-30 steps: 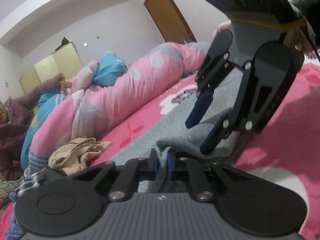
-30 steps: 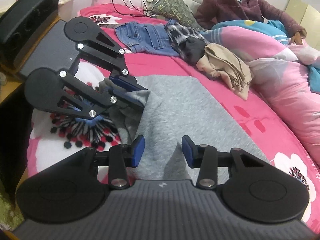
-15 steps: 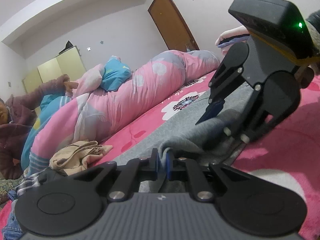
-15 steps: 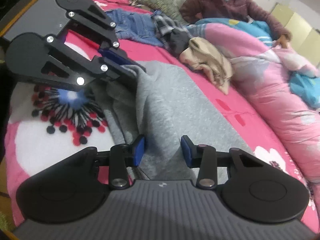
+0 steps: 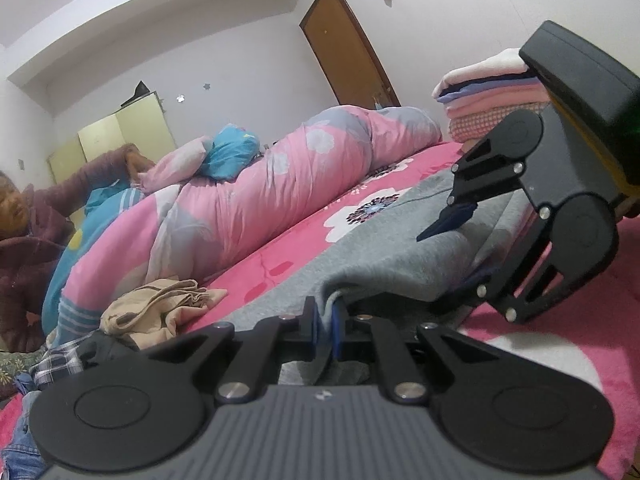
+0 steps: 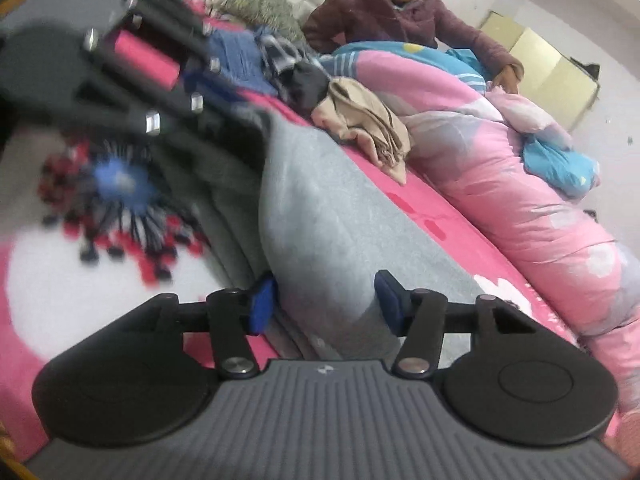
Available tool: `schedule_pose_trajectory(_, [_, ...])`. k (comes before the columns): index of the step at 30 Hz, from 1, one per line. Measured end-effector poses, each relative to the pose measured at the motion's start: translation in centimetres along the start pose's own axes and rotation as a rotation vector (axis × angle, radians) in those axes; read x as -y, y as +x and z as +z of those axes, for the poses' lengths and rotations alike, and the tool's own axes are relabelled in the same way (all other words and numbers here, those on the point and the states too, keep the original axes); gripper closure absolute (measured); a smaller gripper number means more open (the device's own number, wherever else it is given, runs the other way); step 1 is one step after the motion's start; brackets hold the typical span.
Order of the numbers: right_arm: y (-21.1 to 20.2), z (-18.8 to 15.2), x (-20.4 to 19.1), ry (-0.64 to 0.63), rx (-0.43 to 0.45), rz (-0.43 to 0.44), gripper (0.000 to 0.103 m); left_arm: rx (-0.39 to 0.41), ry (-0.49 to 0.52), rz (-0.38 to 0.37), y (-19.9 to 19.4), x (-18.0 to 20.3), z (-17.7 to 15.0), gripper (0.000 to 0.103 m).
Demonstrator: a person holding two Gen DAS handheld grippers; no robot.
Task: Fold clothes
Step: 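Grasp the grey cloth with the right gripper beside the left gripper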
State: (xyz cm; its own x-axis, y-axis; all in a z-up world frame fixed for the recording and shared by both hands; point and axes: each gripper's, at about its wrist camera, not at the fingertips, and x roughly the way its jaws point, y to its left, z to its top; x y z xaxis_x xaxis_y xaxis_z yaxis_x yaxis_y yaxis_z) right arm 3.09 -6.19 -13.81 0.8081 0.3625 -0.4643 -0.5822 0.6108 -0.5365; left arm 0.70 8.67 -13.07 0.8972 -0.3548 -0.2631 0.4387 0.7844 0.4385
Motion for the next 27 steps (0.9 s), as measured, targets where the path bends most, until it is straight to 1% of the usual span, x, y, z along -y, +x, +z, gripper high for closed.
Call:
schedule_pose_trajectory(1, [0.1, 0.1, 0.3, 0.019, 0.000, -0.001, 0.058, -0.001, 0.003, 0.001, 0.0, 0.1, -0.1, 0.095])
schedule_pose_trajectory(2, [0.1, 0.2, 0.3, 0.034, 0.003, -0.001, 0.059, -0.002, 0.003, 0.001, 0.1, 0.1, -0.2, 0.095])
schedule_pose_trajectory(4, [0.2, 0.6, 0.4, 0.061, 0.008, -0.002, 0.059, -0.007, 0.001, -0.002, 0.1, 0.1, -0.3, 0.095])
schedule_pose_trajectory(6, [0.1, 0.8, 0.0, 0.057, 0.004, 0.000, 0.059, -0.012, 0.003, -0.003, 0.2, 0.1, -0.3, 0.095])
schedule_pose_trajectory(13, [-1.9, 0.9, 0.1, 0.024, 0.038, 0.039, 0.049, -0.015, -0.007, 0.007, 0.7, -0.1, -0.1, 0.095])
schedule_pose_trajectory(15, [-2.8, 1.1, 0.9, 0.054, 0.071, 0.067, 0.047, -0.016, -0.006, 0.008, 0.8, -0.1, -0.2, 0.095])
schedule_pose_trajectory(17, [-3.6, 1.4, 2.0, 0.110, 0.115, 0.112, 0.046, -0.019, -0.001, 0.008, 0.8, 0.0, -0.2, 0.095])
schedule_pose_trajectory(18, [-3.9, 1.5, 3.1, 0.166, 0.141, 0.157, 0.047, -0.019, 0.000, 0.009, 0.8, 0.0, -0.2, 0.095])
schedule_pose_trajectory(19, [-4.0, 1.6, 4.1, 0.228, 0.161, 0.201, 0.048, -0.018, 0.001, 0.009, 0.8, 0.0, -0.2, 0.095])
schedule_pose_trajectory(21, [-3.9, 1.6, 6.6, 0.400, 0.204, 0.291, 0.049, -0.018, 0.004, 0.010, 0.7, 0.0, -0.2, 0.095])
schedule_pose_trajectory(22, [-3.7, 1.5, 7.8, 0.478, 0.224, 0.317, 0.049, -0.018, 0.009, 0.010, 0.7, 0.0, -0.2, 0.095])
schedule_pose_trajectory(23, [-3.5, 1.5, 8.5, 0.523, 0.234, 0.324, 0.049, -0.018, 0.014, 0.011, 0.7, 0.0, -0.2, 0.095])
schedule_pose_trajectory(24, [-3.1, 1.6, 9.1, 0.542, 0.233, 0.324, 0.049, -0.017, 0.019, 0.012, 0.7, 0.0, -0.2, 0.095])
schedule_pose_trajectory(25, [-2.6, 1.7, 9.4, 0.534, 0.220, 0.316, 0.049, -0.015, 0.023, 0.013, 0.6, 0.0, -0.1, 0.095])
schedule_pose_trajectory(27, [-1.3, 2.0, 9.0, 0.470, 0.170, 0.311, 0.049, -0.011, 0.024, 0.014, 0.5, 0.0, 0.0, 0.095])
